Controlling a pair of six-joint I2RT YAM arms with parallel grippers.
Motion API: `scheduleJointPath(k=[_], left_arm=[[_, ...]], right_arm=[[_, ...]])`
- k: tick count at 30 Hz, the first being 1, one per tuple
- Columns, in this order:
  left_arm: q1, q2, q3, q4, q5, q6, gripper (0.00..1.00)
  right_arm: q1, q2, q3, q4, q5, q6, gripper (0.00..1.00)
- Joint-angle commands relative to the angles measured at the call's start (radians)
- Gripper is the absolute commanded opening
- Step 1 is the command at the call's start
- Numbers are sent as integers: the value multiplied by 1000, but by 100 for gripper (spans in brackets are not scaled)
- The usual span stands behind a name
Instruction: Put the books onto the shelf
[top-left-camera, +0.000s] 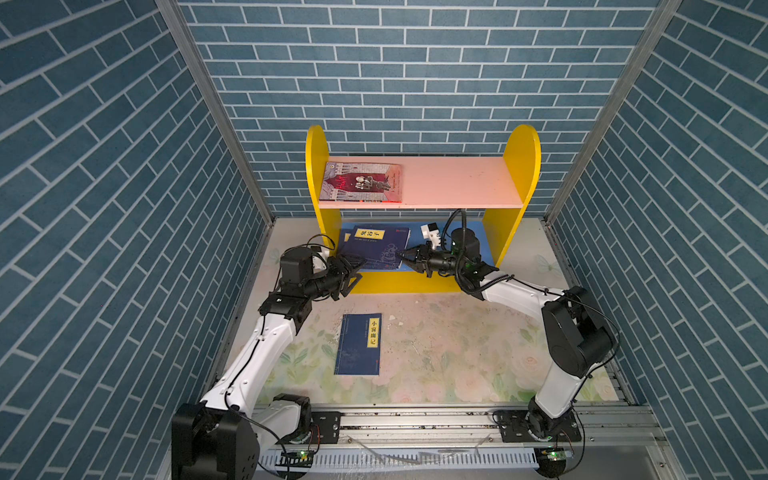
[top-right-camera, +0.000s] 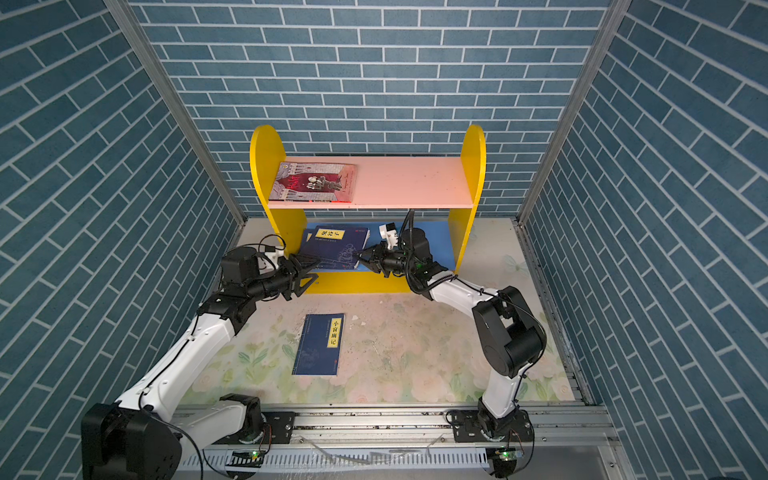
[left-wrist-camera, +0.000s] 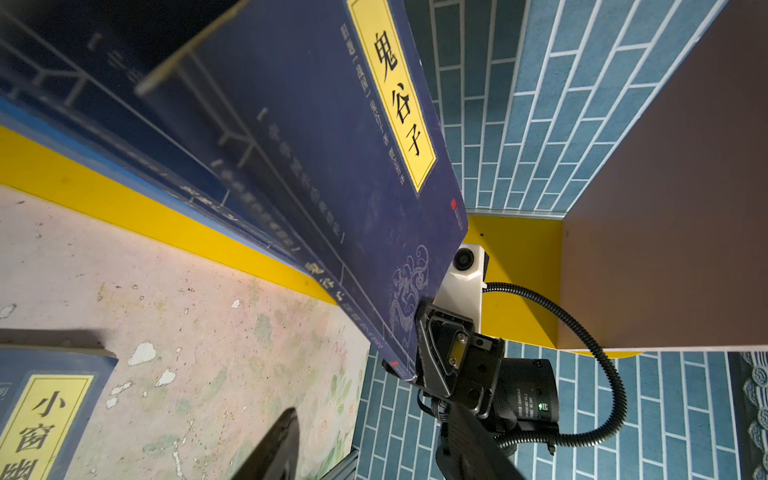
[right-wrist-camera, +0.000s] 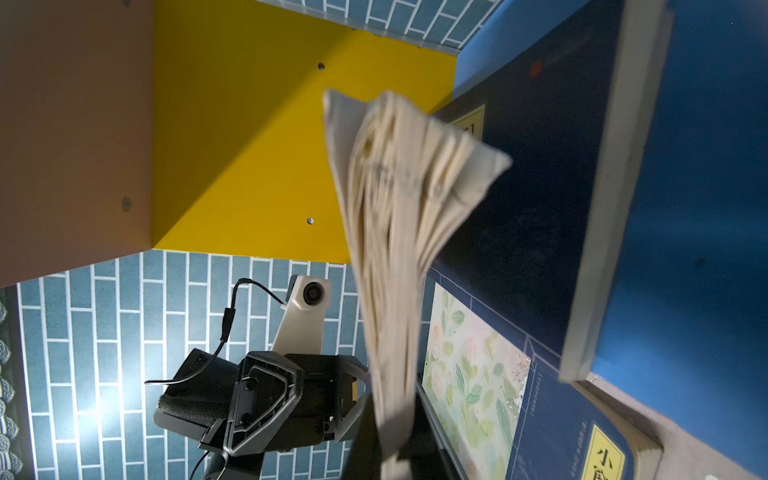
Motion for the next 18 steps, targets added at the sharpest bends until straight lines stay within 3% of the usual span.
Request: scheduleJointPath(k=[1, 16, 18], left_arm=[[6, 2, -17, -9, 12, 20, 59], [6, 42, -22, 36, -4, 14, 60], [6, 44, -24, 39, -5, 14, 60]], right_arm=[[-19, 36, 75, -70, -96, -101, 0], [-64, 171, 192, -116, -161, -124, 0], [-72, 185, 206, -127, -164, -125, 5]])
